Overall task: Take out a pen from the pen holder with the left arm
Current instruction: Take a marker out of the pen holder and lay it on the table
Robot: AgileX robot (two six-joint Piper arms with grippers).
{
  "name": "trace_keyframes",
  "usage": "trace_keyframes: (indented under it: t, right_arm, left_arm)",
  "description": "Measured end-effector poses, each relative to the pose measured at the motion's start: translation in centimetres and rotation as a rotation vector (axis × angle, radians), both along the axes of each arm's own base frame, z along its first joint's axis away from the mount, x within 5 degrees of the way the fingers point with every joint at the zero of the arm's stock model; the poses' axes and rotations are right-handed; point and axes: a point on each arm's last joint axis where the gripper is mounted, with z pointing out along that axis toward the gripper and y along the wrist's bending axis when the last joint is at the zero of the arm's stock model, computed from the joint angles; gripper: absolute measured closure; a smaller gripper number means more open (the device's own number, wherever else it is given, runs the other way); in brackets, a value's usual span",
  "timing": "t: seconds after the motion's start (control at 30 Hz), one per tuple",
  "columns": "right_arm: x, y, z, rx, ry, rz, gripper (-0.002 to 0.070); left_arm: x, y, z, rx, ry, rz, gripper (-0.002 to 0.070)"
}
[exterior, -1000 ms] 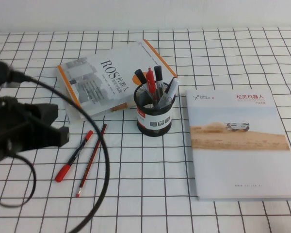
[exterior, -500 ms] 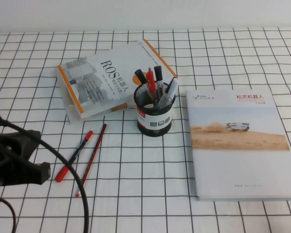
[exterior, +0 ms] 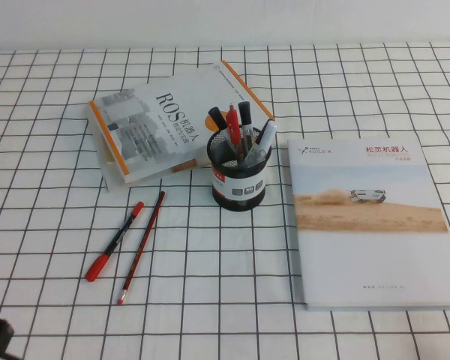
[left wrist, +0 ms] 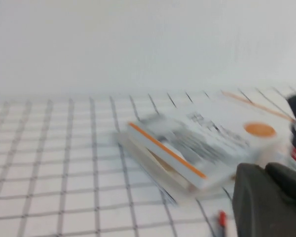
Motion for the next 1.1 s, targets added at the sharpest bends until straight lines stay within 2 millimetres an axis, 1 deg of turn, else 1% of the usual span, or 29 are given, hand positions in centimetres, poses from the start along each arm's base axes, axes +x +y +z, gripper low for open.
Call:
trace_keyframes:
  t: [0.1,0.2,0.33,0.5,0.7,0.83,1.1]
  right_arm:
    - [0.0,0.0,0.0,0.0,0.0,0.0,0.0689]
    - [0.0,0.0,0.0,0.0,0.0,0.0,0.0689]
    - [0.0,0.0,0.0,0.0,0.0,0.0,0.0689]
    - [0.0,0.0,0.0,0.0,0.0,0.0,0.0688]
    - [0.0,0.0,0.0,0.0,0.0,0.0,0.0689]
    - [0.0,0.0,0.0,0.0,0.0,0.0,0.0688]
    - [0.0,0.0,0.0,0.0,0.0,0.0,0.0688]
  left_arm:
    - [-1.3,0.9,-1.5,-0.011,-0.104,0.074,0.0675]
    - [-2.2,1.6,-2.8,-0.023,-0.161,0.138,0.0675]
    - [-3.0,1.9,-3.3,-0.036,-0.189,0.183,0.0675]
    - [-3.6,2.0,-4.1,-0.032,-0.124,0.186,0.0675]
    - [-4.0,1.9,-6.2,-0.001,0.091,0.182,0.0675]
    - [-4.2,1.9,-7.0,0.013,0.185,0.18,0.0675]
    - [-4.2,1.9,-7.2,0.016,0.21,0.179,0.0675]
